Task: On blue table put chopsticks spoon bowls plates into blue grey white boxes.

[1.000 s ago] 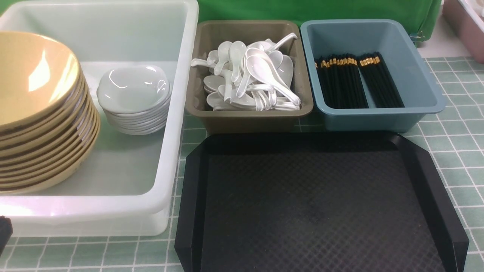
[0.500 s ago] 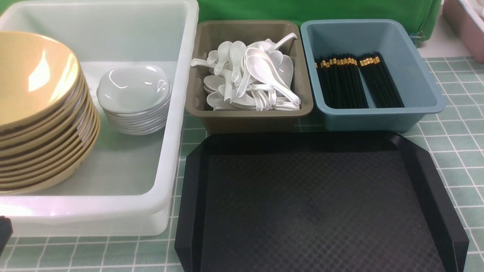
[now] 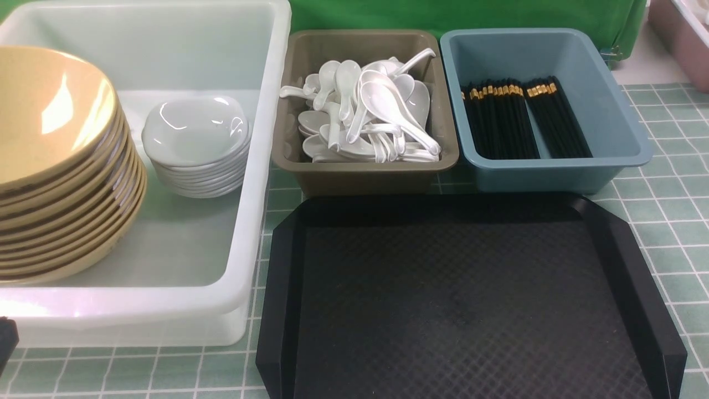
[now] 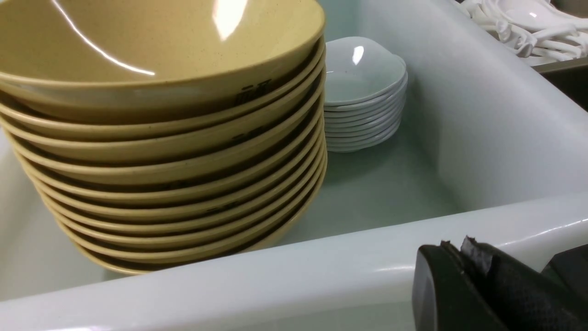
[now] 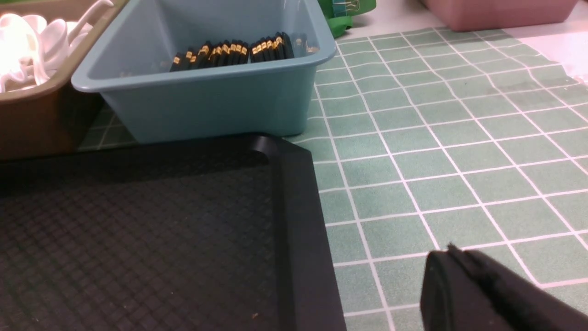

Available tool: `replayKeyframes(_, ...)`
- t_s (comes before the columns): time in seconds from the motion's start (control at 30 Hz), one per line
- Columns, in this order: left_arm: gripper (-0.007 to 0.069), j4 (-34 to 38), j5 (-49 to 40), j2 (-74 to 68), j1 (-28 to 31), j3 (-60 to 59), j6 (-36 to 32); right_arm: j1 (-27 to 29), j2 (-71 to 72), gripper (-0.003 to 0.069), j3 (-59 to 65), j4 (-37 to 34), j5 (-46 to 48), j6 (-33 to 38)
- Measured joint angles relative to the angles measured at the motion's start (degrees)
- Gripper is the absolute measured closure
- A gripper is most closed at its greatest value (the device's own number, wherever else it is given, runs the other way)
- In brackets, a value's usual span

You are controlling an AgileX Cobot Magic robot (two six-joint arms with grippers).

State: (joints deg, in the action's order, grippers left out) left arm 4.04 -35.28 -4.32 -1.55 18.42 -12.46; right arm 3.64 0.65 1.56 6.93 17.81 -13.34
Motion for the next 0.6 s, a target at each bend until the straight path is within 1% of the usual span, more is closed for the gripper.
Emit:
replayKeyframes(0.17,0.0622,-2.3,0.2,0.0,0.0,-0.1,0.0,0.0,0.0,0.062,0.0,0.0,0.0,0.0)
replayKeyframes(0.27,0.0622,-2.5,1.3,0.0,0.0,-1.0,0.0,0.0,0.0,0.062,0.0,0.0,0.0,0.0)
replayKeyframes(0.37,0.0622,-2.5,6.7,0.1,0.0,-4.8,0.1,0.0,0.0,0.0619,0.0,0.0,0.0,0.0)
replayKeyframes(0.4,0.0622,-2.6,10.8,0.4,0.0,-6.8,0.4,0.0,0.0,0.0619,0.0,0.0,0.0,0.0)
replayKeyframes(0.43,0.0622,-2.6,10.8,0.4,0.0,-7.1,0.4,0.0,0.0,0.0618,0.0,0.0,0.0,0.0)
replayKeyframes(0.53,0.0622,-2.6,25.9,1.6,0.0,-15.0,2.0,0.0,0.0,0.0615,0.0,0.0,0.0,0.0)
replayKeyframes(0.6,0.0622,-2.6,31.6,2.3,0.0,-19.0,2.5,0.0,0.0,0.0615,0.0,0.0,0.0,0.0)
